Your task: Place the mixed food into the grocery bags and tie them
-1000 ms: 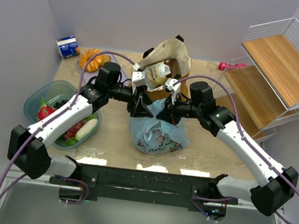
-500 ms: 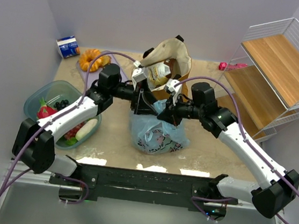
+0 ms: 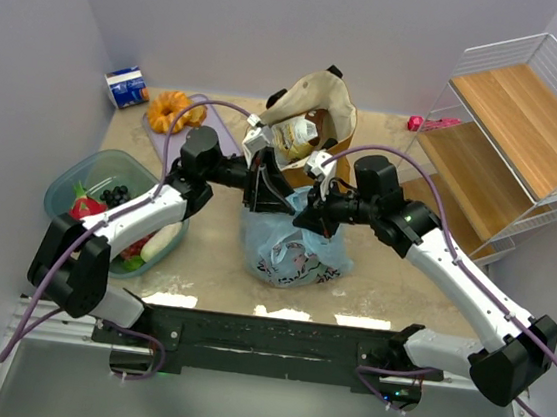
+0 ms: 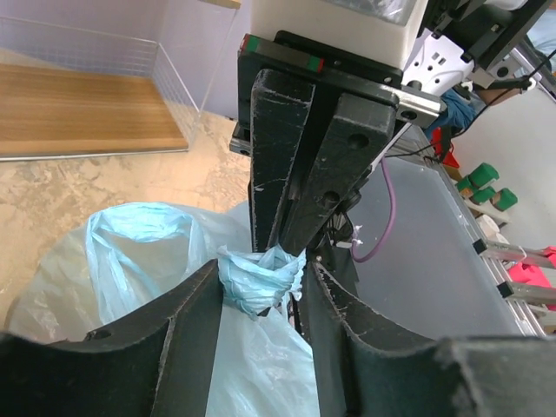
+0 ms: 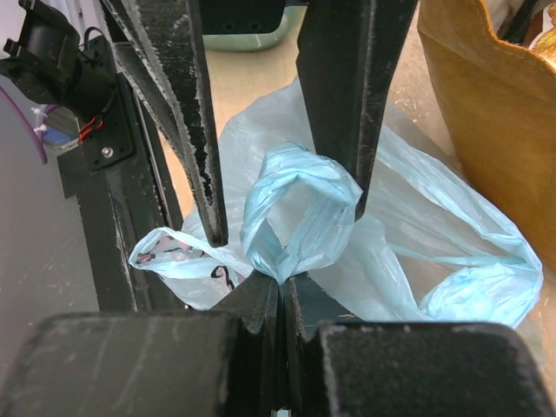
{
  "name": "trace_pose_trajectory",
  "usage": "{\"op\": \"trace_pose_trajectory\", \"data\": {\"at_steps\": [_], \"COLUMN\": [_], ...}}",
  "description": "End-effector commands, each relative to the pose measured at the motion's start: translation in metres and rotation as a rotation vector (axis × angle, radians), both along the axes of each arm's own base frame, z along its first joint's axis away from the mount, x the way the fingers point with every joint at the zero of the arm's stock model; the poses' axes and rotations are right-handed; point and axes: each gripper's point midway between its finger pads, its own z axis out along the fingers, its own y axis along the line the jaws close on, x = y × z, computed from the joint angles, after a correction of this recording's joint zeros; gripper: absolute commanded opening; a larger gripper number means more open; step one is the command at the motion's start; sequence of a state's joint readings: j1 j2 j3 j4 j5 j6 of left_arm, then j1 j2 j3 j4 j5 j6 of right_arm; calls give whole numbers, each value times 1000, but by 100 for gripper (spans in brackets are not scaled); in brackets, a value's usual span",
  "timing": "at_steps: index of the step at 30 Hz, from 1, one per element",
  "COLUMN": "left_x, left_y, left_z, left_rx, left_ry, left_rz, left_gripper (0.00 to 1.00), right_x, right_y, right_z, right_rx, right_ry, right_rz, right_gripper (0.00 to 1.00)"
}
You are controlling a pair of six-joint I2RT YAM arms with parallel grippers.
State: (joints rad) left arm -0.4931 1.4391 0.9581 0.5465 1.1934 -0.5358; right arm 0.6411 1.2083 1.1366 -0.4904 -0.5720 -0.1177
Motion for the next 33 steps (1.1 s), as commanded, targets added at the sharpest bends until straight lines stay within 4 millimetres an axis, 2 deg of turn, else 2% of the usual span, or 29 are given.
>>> {"op": "trace_pose_trajectory", "data": {"at_steps": [1, 3, 10, 11, 12, 14, 15, 16, 17, 19, 21, 22, 24, 26, 27, 29, 31, 33], "left_x": [-4, -2, 0, -1, -2, -3, -4, -4, -5, -8, -9, -10, -8, -8, -7, -6, -6, -6], "left_y": [0, 0, -1, -1, -1, 0, 0, 0, 1, 2, 2, 3, 3, 4, 4, 5, 5, 6], "left_z": [7, 5, 1, 1, 1, 0, -1, -1, -2, -3, -2, -1, 0, 1, 0, -1, 0, 0], "left_rx": [-39, -38, -33, -33, -33, -34, -33, -33, -33, -31, -32, -34, -36, -32, -28, -15, -9, -10], "left_ry": [-29, -26, -18, -18, -21, -22, -23, -23, -23, -27, -36, -40, -53, -67, -72, -82, -83, -91], "left_rz": [-30, -22, -20, -23, -29, -29, -31, -34, -35, -41, -39, -39, -28, -18, -14, -1, 6, 9], "left_gripper": [58, 66, 65, 62, 52, 40, 28, 21, 9, 0, 0, 0, 0, 0, 0, 0, 0, 0], "right_x": [-9, -10, -13, -13, -13, -13, -12, -12, -11, -10, -11, -11, -13, -14, -6, -2, 10, 23], "right_y": [1, 1, 4, 5, 5, 5, 5, 5, 4, 3, 2, 0, -2, -5, -10, -18, -28, -37], "right_z": [10, 10, 11, 12, 13, 11, 10, 11, 11, 15, 18, 23, 31, 48, 55, 74, 89, 89], "right_rx": [27, 31, 40, 40, 42, 41, 39, 40, 38, 44, 44, 47, 57, 93, 95, 132, 157, 165], "right_ry": [-31, -29, -22, -25, -29, -22, -21, -23, -22, -27, -13, -21, -15, -21, -42, -48, -54, 2], "right_rz": [43, 50, 73, 75, 74, 72, 71, 69, 59, 49, 33, 27, 2, -34, -98, -181, -257, -321], "right_gripper": [0, 0, 0, 0, 0, 0, 0, 0, 0, 0, 1, 8, 32, 44, 58, 68, 76, 78]}}
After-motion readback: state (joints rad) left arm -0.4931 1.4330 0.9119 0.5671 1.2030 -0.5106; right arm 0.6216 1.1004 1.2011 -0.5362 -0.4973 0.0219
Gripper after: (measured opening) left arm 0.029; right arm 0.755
